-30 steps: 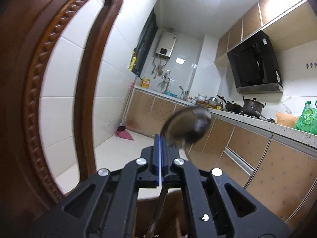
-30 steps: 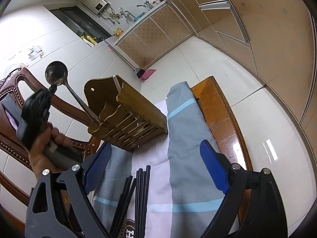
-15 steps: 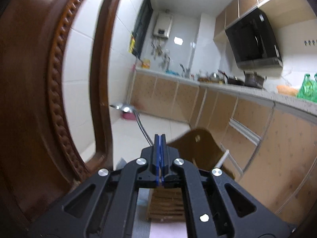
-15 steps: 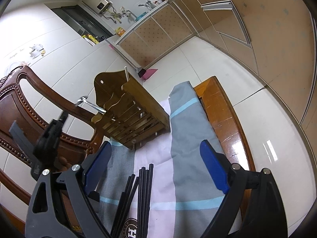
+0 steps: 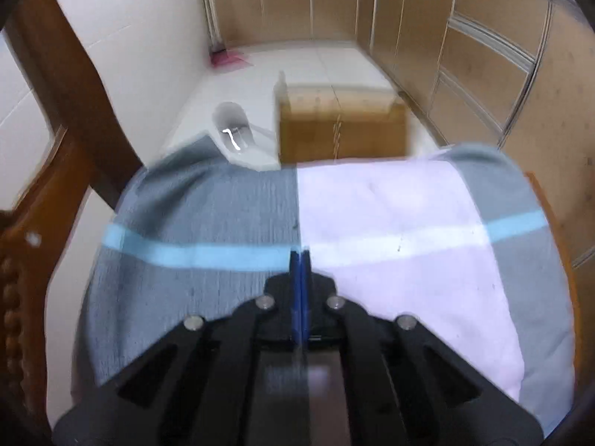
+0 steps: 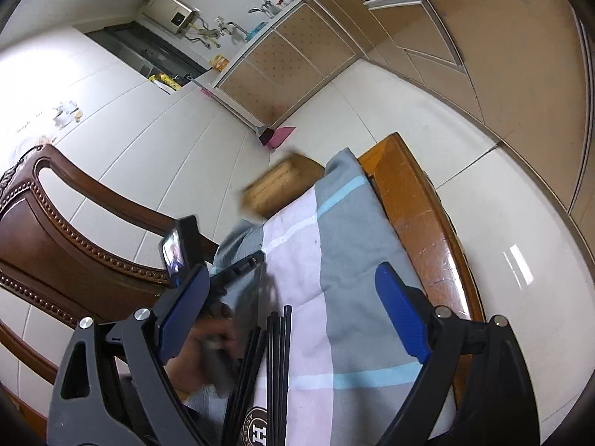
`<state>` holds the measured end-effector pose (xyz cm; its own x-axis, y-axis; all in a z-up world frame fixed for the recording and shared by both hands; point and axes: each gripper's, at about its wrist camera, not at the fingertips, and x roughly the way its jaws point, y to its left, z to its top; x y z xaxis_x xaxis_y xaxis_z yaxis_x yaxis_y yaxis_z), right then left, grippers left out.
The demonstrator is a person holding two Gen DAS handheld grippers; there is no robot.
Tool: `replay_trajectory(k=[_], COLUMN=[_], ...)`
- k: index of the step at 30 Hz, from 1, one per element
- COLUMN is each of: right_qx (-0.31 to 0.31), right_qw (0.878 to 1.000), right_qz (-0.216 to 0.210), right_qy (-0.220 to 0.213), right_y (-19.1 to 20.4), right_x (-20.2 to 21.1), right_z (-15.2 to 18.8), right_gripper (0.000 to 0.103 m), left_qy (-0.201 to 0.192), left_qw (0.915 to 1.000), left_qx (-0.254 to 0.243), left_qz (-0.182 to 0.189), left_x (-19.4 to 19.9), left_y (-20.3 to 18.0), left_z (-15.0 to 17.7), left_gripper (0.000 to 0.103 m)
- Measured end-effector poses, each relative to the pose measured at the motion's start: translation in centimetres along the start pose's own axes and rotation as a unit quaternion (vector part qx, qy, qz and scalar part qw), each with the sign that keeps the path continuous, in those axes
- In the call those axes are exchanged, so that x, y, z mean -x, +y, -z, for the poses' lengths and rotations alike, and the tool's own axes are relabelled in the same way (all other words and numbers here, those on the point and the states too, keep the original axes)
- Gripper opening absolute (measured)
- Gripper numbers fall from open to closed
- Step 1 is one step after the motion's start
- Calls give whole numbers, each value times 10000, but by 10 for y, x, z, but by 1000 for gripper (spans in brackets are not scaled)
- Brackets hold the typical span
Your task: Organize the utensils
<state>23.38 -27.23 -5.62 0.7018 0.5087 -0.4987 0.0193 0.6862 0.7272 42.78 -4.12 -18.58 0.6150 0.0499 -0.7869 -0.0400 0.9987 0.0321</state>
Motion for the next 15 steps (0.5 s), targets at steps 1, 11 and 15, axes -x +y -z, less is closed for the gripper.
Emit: replay_trajectory(k=[1, 11, 15], right_qx=[15, 1208, 1777], right_qw=[10000, 9884, 9723], right_qz=[0, 915, 1498], right_qy=[-6, -99, 239], right_y=[1, 23, 30], right_x=[1, -8, -31], right_z=[-1, 7, 26], right_gripper=[88, 89, 89], left_qy=[-64, -1246, -863], left_qw=[9995, 9895, 9942], left_qx=[209, -714, -641], left_qz=[209, 159, 67], left_x=[-7, 25, -13], left_y=[2, 7, 16], left_z=[5, 98, 134], left_gripper=[0, 98, 99])
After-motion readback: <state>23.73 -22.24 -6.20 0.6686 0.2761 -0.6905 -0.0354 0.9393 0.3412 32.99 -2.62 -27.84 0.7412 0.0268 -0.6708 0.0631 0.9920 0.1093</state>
